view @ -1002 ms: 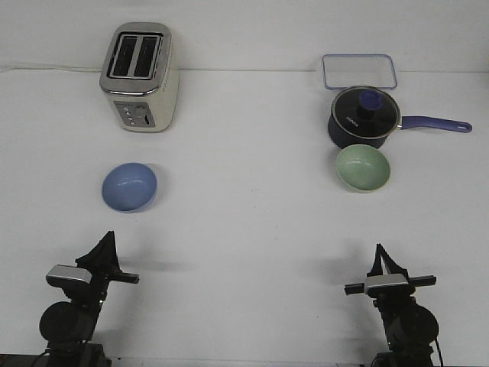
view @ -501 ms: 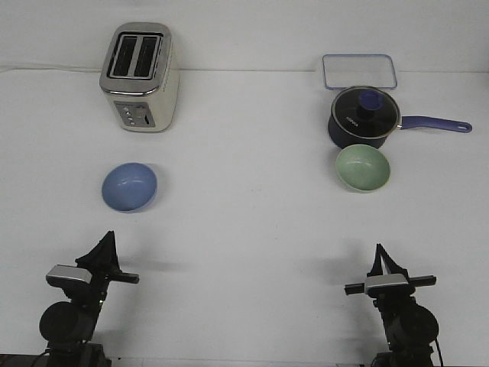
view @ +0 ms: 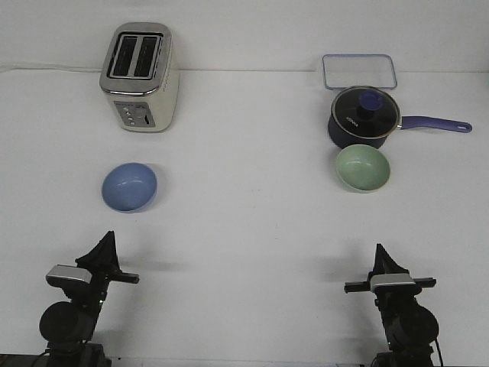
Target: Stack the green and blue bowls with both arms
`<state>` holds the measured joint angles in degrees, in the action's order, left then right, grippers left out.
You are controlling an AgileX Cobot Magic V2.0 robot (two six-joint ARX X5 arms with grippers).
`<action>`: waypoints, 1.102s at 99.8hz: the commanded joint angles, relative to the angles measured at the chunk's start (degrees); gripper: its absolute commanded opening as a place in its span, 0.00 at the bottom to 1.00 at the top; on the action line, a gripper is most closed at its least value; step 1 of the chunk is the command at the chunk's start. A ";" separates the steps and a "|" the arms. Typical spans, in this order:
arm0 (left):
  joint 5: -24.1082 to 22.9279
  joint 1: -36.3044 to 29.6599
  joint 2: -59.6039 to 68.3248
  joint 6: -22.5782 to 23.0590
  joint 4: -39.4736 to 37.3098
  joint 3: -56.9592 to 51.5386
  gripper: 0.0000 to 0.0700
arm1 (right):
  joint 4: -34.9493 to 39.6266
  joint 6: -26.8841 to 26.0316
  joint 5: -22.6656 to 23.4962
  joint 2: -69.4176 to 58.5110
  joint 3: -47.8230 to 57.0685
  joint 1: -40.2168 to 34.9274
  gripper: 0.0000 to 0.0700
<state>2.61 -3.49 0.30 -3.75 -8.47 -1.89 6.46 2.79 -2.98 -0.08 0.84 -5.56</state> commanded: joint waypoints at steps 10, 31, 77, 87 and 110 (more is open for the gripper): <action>-0.02 0.11 -0.11 0.04 -0.61 1.05 0.02 | -0.68 -16.79 0.07 0.02 0.50 0.02 0.00; -0.02 0.11 -0.11 0.04 -0.61 1.05 0.02 | 5.73 -22.51 -0.42 -2.95 8.33 0.02 0.00; -0.02 0.11 -0.11 0.04 -0.61 1.05 0.02 | 14.45 -22.58 -0.33 -34.01 36.74 0.04 0.62; -0.02 0.11 -0.11 0.04 -0.61 1.05 0.02 | 16.26 -22.51 -0.35 -43.01 42.84 0.42 0.62; -0.02 0.11 -0.11 0.04 -0.61 1.05 0.02 | 17.70 -21.07 2.21 -63.84 54.40 4.81 0.62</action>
<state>2.61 -3.49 0.30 -3.75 -8.49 -1.89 24.29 -19.27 -1.34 -59.11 52.66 -1.65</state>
